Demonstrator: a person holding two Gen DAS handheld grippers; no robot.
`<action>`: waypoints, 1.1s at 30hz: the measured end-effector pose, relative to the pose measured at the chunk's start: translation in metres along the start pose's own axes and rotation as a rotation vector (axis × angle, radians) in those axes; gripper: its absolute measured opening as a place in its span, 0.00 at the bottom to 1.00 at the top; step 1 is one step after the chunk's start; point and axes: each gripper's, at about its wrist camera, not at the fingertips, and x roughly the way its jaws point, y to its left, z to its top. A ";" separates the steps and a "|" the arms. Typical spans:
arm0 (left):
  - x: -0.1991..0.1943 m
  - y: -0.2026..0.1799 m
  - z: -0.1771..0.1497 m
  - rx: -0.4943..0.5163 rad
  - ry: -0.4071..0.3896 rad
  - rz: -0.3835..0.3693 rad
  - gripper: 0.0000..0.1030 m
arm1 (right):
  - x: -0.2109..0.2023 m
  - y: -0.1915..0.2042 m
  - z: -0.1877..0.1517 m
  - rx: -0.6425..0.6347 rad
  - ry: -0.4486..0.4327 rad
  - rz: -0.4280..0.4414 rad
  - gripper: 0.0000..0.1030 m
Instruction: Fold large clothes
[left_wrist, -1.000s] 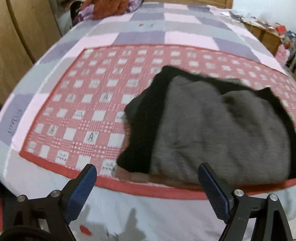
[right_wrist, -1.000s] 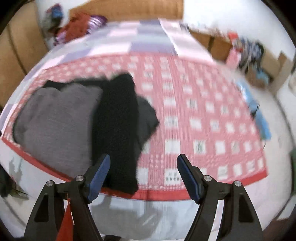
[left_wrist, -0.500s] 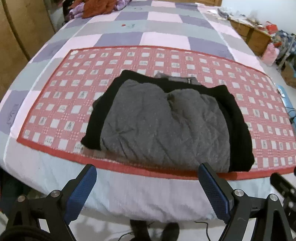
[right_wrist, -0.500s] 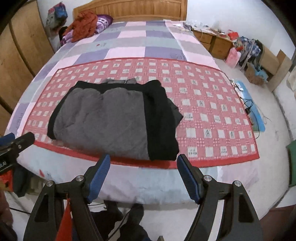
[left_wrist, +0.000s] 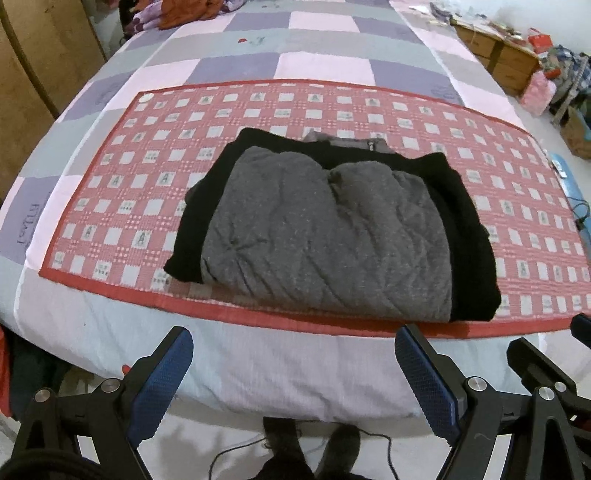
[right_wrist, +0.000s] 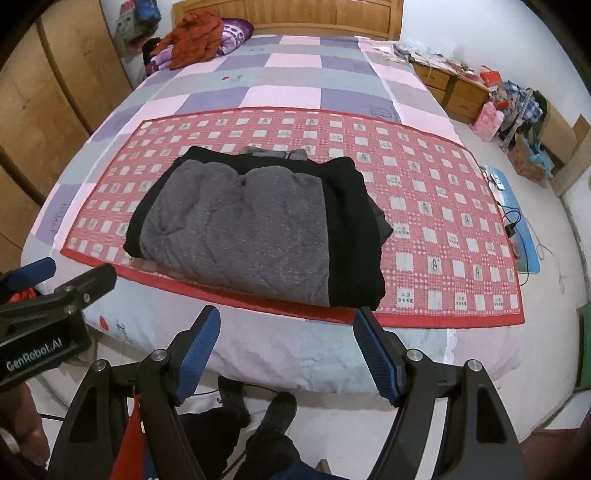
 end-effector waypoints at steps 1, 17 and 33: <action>-0.001 0.000 0.001 0.001 -0.003 -0.002 0.90 | -0.001 0.001 0.001 -0.002 -0.001 0.002 0.75; 0.009 -0.009 0.007 0.048 0.025 -0.039 0.90 | -0.002 -0.002 0.002 0.045 0.016 -0.007 0.75; 0.015 -0.015 0.012 0.069 0.033 -0.049 0.90 | -0.002 -0.004 0.001 0.057 0.017 -0.017 0.75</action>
